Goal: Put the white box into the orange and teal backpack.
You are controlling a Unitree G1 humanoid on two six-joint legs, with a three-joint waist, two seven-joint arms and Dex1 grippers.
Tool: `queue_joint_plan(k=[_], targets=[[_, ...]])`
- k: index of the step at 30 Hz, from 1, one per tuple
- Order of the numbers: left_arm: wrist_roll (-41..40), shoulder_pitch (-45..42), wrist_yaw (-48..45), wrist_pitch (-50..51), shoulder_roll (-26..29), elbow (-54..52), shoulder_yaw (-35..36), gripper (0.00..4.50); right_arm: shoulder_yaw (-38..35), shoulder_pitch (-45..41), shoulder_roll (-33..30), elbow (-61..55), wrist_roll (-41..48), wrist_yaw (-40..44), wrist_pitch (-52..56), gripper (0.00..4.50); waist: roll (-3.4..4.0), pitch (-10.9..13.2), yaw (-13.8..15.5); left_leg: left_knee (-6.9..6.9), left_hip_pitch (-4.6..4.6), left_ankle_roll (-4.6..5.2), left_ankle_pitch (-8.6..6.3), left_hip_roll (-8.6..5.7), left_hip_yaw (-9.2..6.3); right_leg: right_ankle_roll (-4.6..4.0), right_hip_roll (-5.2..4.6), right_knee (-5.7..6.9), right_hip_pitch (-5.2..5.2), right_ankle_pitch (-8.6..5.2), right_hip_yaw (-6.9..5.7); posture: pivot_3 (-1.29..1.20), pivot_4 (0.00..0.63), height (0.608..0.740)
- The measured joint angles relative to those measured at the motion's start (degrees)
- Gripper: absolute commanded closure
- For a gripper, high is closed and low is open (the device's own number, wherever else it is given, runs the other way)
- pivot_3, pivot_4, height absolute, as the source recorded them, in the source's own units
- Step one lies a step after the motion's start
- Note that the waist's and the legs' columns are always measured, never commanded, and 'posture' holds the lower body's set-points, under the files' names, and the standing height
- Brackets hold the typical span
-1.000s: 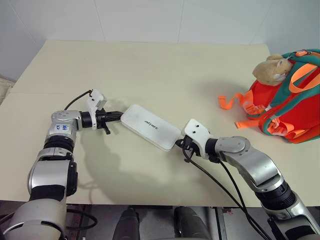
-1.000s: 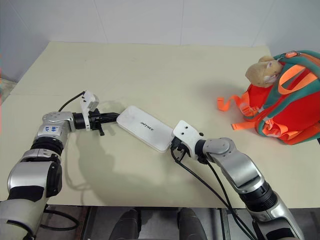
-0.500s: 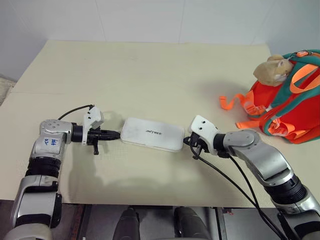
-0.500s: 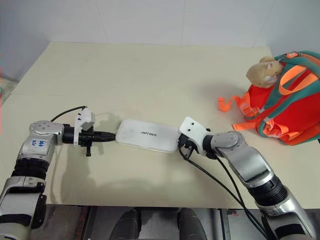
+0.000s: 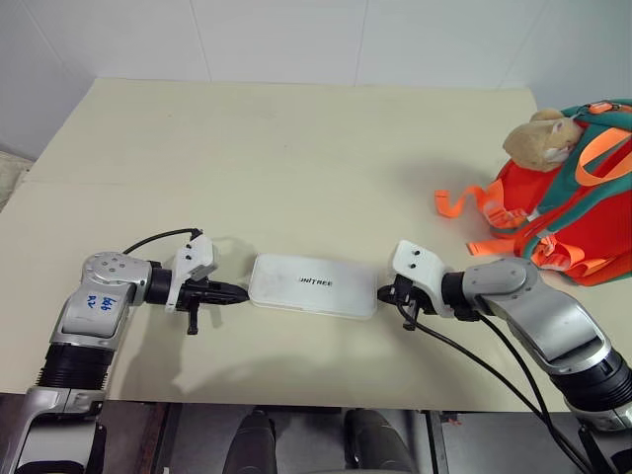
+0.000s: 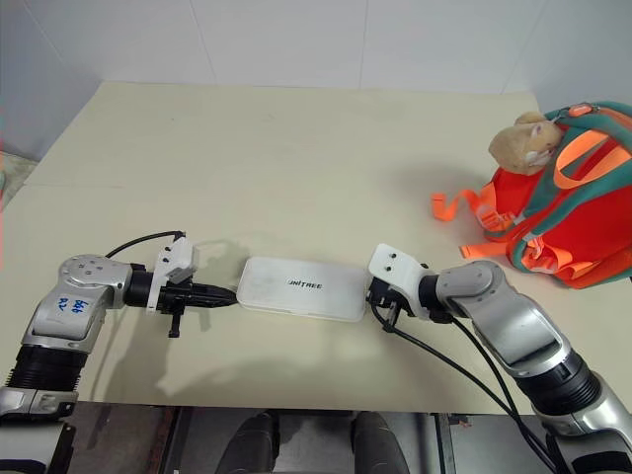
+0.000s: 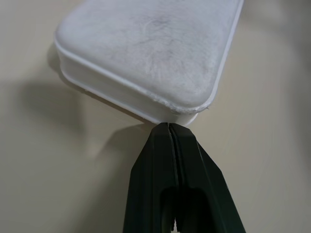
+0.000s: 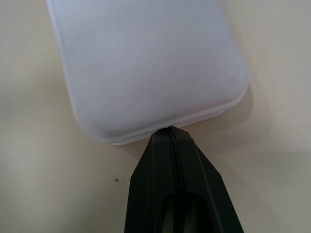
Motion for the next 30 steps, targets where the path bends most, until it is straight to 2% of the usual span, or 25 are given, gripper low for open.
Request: queue_joint_plan(k=[13,21,30], targets=[[-2.3,4.8,2.1,5.1,1.3,-8.8,-0.4,4.47,-0.6,2.3,-2.3,-1.1,0.2,1.5,-0.2,4.50,0.00,0.0,0.0,-0.02,-0.01,0.05,-0.07,0.00,0.01,0.00,-0.01,-0.12,0.03,0.00,0.01,0.00,0.150,0.740],[-3.2,6.2,7.6,5.8,1.2,-10.8,0.3,4.47,-0.6,3.1,-3.1,-0.8,-0.4,1.7,-2.7,4.50,0.00,0.0,0.1,0.04,0.00,0.05,-0.07,0.00,0.01,0.00,-0.01,-0.11,0.04,0.01,0.01,0.00,0.150,0.740],[-7.4,7.7,12.3,9.7,2.4,-13.7,4.2,4.47,-2.7,4.6,-6.4,3.2,-1.3,2.4,-7.9,4.50,-0.03,0.0,-0.1,-0.02,-0.01,0.06,-0.09,0.00,0.01,0.00,-0.01,-0.17,0.03,0.00,0.02,0.00,0.150,0.740]])
